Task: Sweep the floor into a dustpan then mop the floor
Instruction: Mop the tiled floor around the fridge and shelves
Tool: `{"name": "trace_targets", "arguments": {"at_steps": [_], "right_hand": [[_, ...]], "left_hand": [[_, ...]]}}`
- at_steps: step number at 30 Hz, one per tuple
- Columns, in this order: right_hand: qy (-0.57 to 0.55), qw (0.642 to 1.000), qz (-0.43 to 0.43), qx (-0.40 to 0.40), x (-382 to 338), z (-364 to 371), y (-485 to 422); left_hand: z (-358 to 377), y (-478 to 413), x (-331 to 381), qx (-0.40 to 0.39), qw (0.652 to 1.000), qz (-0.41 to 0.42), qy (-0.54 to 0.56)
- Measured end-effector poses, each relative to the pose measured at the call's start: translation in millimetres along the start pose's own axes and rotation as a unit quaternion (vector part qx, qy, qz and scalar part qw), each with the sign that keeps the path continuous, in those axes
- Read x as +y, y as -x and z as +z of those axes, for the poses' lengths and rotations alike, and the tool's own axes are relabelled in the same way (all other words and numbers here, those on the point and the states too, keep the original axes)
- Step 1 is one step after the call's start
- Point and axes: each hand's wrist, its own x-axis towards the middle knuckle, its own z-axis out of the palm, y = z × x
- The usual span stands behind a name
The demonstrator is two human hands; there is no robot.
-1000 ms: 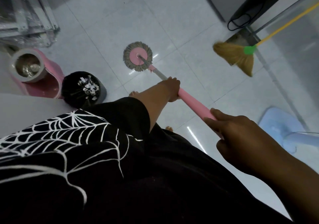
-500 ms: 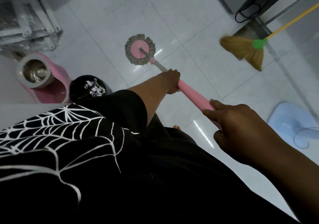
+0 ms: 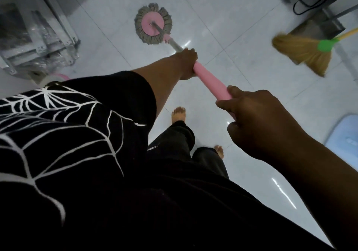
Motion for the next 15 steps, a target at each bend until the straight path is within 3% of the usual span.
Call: {"name": "trace_targets", "arguments": {"at_steps": [7,15], "right_hand": [[-0.021,0.999,-0.008,0.035,-11,9,-55],[-0.008,1.0,-0.016,0.023,-15,27,-6]], "left_hand": [[-20,-30,-42,-0.005,0.999,-0.019,-0.045],[4,3,-9,-0.008,0.998,-0.052,-0.025]]}}
